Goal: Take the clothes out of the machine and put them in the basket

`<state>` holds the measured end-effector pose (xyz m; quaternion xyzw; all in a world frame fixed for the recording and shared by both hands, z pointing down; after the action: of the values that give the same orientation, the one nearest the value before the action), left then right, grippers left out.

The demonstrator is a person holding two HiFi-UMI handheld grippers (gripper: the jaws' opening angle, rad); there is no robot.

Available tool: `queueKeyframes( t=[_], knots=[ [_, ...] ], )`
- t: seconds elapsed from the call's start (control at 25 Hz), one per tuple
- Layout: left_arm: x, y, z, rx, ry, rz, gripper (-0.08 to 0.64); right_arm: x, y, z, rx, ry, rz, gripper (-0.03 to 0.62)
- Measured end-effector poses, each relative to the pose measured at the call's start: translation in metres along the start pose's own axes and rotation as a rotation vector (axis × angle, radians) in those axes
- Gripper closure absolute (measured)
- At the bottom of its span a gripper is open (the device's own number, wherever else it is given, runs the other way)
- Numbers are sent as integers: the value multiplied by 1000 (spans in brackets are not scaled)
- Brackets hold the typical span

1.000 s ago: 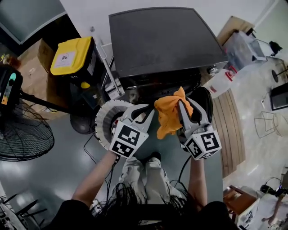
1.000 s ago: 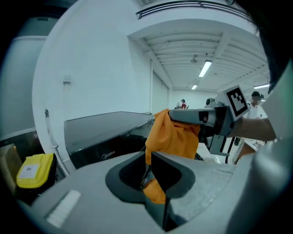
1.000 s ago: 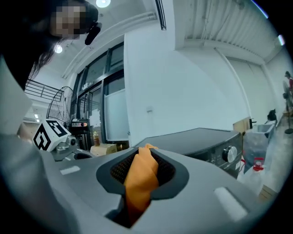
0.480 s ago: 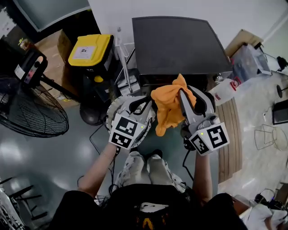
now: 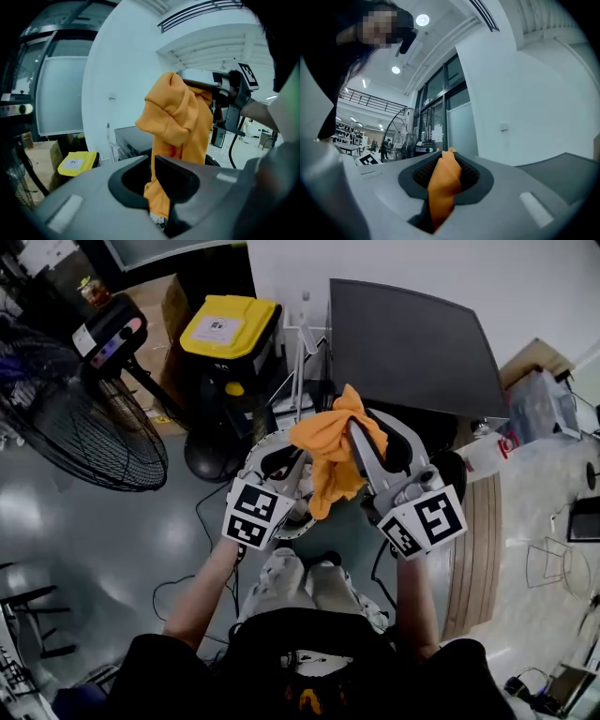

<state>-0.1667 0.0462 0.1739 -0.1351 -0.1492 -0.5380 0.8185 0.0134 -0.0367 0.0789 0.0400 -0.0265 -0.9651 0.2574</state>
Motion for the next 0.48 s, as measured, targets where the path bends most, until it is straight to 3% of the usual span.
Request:
queueKeyframes(
  t=[0.2,0.48],
  knots=[
    [-23,-18,28,-56,-28,-55,522,29,-20,37,19,-74,-53,494],
    [-43,-36,70,-137,-99,-129,522,64,-37,121,61,-273,-119,494]
  ],
)
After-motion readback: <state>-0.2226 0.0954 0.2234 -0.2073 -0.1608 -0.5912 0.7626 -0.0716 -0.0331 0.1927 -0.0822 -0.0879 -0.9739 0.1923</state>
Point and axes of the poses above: the fingertips, and each gripper's own axes: x forward along the fingers, y to its right, z out of its underside, the point moved 10 cm from there along -x, backward along the fingers, and after that the axes turned 8 degrees about z, right-handed, at the moved point
